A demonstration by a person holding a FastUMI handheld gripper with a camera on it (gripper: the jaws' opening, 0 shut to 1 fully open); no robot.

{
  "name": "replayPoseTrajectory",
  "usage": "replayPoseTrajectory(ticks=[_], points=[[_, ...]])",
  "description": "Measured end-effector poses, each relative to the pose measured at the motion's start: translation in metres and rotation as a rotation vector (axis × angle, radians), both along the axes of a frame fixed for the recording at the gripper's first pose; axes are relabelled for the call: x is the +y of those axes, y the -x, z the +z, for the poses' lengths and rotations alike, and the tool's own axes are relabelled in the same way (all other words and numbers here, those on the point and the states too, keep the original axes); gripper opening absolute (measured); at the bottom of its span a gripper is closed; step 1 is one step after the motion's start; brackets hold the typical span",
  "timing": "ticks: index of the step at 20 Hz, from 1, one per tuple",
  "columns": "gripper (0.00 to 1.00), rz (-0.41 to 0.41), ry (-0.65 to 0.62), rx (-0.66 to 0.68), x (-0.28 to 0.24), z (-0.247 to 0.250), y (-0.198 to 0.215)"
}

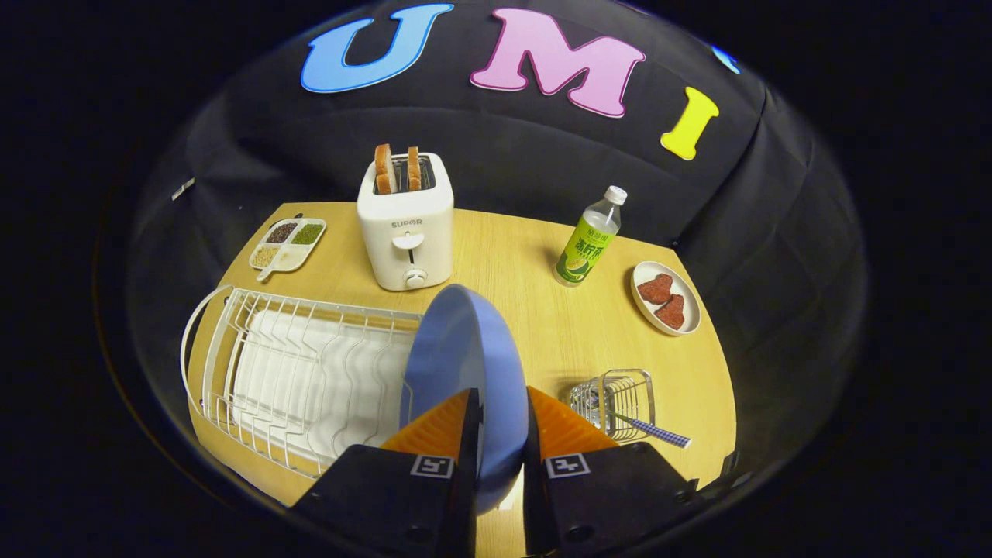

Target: Take the plate from the dish rack, then take the spoon from the basket and place it into the plate.

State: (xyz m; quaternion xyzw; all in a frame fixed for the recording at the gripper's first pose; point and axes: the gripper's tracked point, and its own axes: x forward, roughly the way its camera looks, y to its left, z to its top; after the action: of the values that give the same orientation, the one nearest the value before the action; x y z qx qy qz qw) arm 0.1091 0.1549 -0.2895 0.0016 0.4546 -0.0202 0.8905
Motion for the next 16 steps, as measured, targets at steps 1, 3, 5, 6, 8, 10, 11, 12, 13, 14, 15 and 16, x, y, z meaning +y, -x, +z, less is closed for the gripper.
replayPoseTrajectory(ticks=[1, 3, 5, 6, 8, 10, 11, 12, 13, 14, 15, 16], points=[[0.26, 0.005, 0.007, -0.004, 0.0, 0.002, -0.002], [0.26, 0.017, 0.034, -0.032, -0.003, 0.009, -0.008], [0.25, 0.016, 0.039, -0.061, -0.009, 0.018, -0.012], [0.25, 0.015, 0.033, -0.073, -0.009, 0.021, -0.012], [0.25, 0.009, 0.003, -0.09, -0.015, 0.031, -0.008], [0.25, 0.015, -0.054, -0.12, -0.019, 0.045, -0.001], [0.25, 0.024, -0.088, -0.133, -0.022, 0.052, 0.005], [0.25, 0.031, -0.126, -0.146, -0.026, 0.059, 0.013], [0.25, 0.041, -0.166, -0.154, -0.03, 0.065, 0.022], [0.25, 0.05, -0.21, -0.16, -0.036, 0.072, 0.033], [0.25, 0.053, -0.253, -0.163, -0.042, 0.076, 0.044], [0.25, 0.05, -0.289, -0.155, -0.051, 0.078, 0.058]])
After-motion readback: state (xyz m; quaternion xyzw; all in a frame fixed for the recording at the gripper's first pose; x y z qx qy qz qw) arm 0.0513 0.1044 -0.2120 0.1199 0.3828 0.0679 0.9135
